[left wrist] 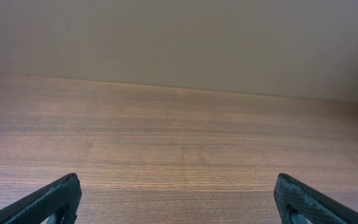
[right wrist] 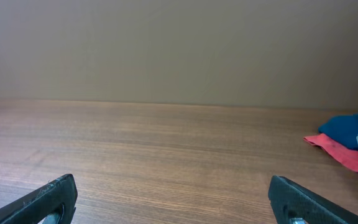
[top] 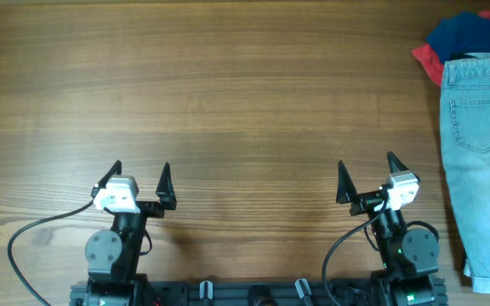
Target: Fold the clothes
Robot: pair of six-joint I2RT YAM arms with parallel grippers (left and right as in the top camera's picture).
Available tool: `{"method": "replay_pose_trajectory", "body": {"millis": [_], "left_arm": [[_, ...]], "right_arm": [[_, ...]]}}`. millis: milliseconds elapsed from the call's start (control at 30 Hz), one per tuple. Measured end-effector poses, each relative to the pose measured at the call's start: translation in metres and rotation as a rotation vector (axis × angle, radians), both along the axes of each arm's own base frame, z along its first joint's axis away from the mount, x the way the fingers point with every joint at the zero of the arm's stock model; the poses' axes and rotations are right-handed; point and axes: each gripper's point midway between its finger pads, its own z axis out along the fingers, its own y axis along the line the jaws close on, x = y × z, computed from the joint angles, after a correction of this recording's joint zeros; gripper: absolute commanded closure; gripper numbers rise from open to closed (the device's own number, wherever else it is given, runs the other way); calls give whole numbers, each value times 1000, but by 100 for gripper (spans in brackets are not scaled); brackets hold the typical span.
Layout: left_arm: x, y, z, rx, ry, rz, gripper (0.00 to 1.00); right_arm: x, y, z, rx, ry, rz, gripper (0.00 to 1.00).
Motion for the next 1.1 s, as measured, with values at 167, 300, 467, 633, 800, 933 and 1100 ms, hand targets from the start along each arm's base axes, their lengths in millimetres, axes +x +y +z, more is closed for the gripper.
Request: {"method": "replay_pose_trajectory", "body": {"millis": [167,300,467,633,800,933,1100], "left_arm": [[0,-5,0,0,0,-19,0],[-1,-5,0,0,0,-20,0],[-1,-5,0,0,0,-20,0],[-1,-5,0,0,0,-20,0],[-1,-5,0,0,0,-20,0],[-1,-5,0,0,0,-20,0],[-1,-5,0,0,0,-20,0]], "right_arm": [[2,0,-7,-5,30,0,0],[2,1,-7,-5,29,3,0],[2,1,-7,-5,29,4,0],[2,1,-7,-5,29,4,0],[2,1,-7,-5,29,4,0],[-2,18,-4,120,50,103,0],[-12,43,-1,744,255,241,0]]}}
